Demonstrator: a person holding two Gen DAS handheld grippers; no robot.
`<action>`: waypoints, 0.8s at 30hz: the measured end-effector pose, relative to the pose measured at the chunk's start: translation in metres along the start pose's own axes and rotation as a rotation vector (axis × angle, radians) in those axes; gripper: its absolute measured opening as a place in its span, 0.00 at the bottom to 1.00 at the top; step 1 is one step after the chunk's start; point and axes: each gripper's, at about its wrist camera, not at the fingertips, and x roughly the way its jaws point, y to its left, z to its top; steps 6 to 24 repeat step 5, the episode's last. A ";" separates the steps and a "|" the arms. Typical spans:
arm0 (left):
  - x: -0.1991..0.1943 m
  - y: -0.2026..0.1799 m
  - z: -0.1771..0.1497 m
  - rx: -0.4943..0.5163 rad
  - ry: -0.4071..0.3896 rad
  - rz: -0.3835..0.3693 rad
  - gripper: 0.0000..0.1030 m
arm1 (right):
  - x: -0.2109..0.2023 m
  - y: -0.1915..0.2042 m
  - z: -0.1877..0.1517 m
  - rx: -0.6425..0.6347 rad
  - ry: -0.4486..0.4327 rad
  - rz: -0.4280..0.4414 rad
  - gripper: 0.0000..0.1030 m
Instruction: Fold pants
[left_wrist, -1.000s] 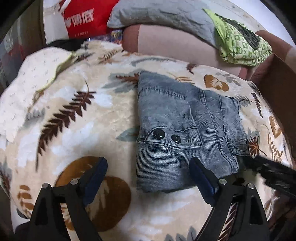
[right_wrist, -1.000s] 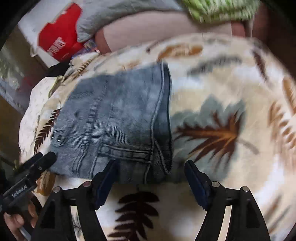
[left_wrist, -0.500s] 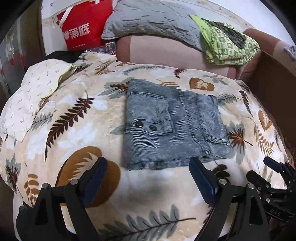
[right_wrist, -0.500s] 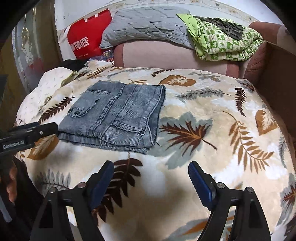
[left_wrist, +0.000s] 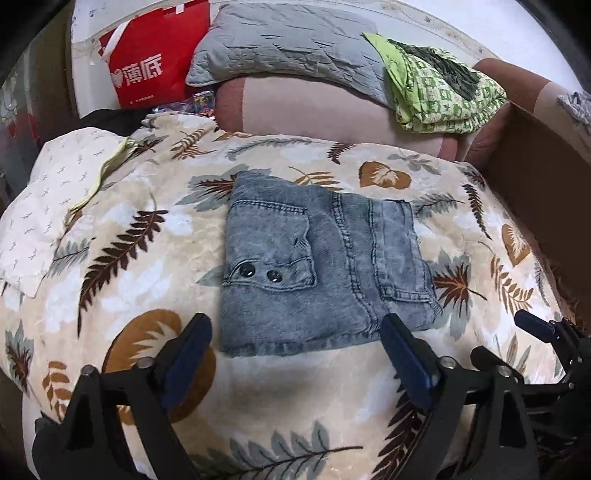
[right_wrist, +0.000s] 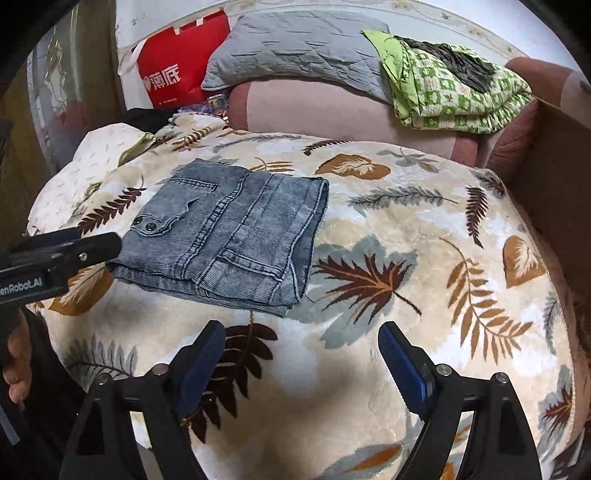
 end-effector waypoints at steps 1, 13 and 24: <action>0.000 0.000 0.001 0.000 -0.009 -0.008 0.94 | 0.000 0.002 0.002 -0.006 0.000 -0.002 0.84; 0.001 0.001 0.007 -0.009 -0.025 -0.016 0.96 | -0.001 0.007 0.011 -0.019 -0.004 -0.010 0.84; 0.001 0.001 0.007 -0.009 -0.025 -0.016 0.96 | -0.001 0.007 0.011 -0.019 -0.004 -0.010 0.84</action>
